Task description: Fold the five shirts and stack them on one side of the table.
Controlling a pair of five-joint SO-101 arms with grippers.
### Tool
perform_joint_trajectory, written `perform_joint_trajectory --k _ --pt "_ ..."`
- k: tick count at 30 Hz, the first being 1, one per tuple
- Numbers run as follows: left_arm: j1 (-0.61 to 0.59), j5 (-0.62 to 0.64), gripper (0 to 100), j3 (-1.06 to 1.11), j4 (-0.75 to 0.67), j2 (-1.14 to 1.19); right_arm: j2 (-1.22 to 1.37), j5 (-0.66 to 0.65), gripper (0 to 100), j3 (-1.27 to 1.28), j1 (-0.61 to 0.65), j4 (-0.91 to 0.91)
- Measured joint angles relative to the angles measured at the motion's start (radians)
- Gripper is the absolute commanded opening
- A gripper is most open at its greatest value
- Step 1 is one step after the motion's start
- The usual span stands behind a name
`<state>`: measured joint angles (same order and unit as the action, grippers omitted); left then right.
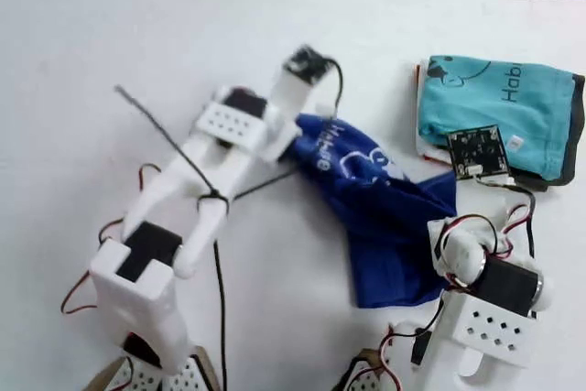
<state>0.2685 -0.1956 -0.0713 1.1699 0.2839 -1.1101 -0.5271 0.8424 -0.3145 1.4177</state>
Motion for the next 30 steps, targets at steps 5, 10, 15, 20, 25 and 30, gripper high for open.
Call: perform_joint_trajectory --k 5,10,15,20,25,30 --pt "-0.058 0.000 3 -0.281 0.258 0.000 0.000 0.026 2.0 0.000 -0.029 -0.089" --pt "-0.146 -0.012 3 -0.574 0.511 0.000 0.015 0.051 2.0 -0.031 -0.021 -0.133" --pt "-0.292 -0.061 3 -0.738 0.600 -0.008 0.169 0.100 2.0 -0.281 0.068 -0.084" --pt "-0.443 -0.140 3 -0.661 0.600 -0.132 0.407 0.163 2.0 -0.681 0.180 0.066" --pt "-0.531 -0.250 3 -0.385 0.600 -0.272 0.624 0.180 2.0 -1.051 0.330 0.219" --pt "-0.537 -0.299 3 -0.029 0.540 -0.284 0.786 0.184 2.0 -1.151 0.400 0.250"
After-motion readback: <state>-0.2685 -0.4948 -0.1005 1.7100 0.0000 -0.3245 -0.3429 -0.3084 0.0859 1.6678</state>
